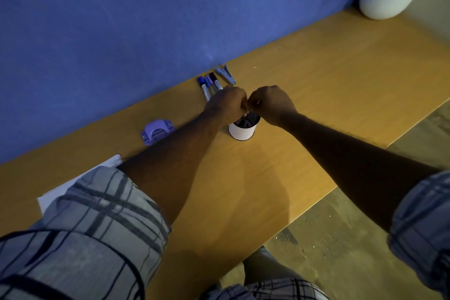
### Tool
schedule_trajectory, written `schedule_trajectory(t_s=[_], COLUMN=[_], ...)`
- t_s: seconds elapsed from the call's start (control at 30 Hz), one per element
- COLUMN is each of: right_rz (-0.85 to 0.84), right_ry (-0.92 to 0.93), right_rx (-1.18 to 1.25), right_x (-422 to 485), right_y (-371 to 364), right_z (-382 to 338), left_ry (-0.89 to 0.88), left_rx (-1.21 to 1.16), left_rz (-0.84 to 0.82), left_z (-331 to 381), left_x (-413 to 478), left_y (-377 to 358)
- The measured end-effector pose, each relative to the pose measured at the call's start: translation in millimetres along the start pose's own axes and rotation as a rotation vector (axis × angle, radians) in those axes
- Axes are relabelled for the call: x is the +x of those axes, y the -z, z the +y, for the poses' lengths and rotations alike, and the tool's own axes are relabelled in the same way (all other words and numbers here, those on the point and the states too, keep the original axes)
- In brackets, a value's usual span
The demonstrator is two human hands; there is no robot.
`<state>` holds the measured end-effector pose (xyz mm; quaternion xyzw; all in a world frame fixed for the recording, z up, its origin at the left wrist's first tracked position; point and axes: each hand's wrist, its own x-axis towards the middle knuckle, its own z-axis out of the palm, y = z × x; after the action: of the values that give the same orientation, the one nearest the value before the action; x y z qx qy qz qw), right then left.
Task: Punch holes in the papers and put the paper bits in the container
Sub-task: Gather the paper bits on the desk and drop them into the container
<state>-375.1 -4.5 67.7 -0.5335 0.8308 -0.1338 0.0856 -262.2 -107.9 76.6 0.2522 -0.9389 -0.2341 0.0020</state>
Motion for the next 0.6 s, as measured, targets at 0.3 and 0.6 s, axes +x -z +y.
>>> schedule_trajectory(t_s=[0.3, 0.6], right_rz=[-0.098, -0.141], right_ry=[0.023, -0.331], right_rx=[0.123, 0.856], right_x=[3, -12], right_y=[7, 11], right_z=[3, -1], left_ry=[0.004, 0.191], left_rx=[-0.117, -0.801], left_rz=[-0.022, -0.087], left_z=[-11, -26], left_x=[-3, -23], left_y=[1, -2])
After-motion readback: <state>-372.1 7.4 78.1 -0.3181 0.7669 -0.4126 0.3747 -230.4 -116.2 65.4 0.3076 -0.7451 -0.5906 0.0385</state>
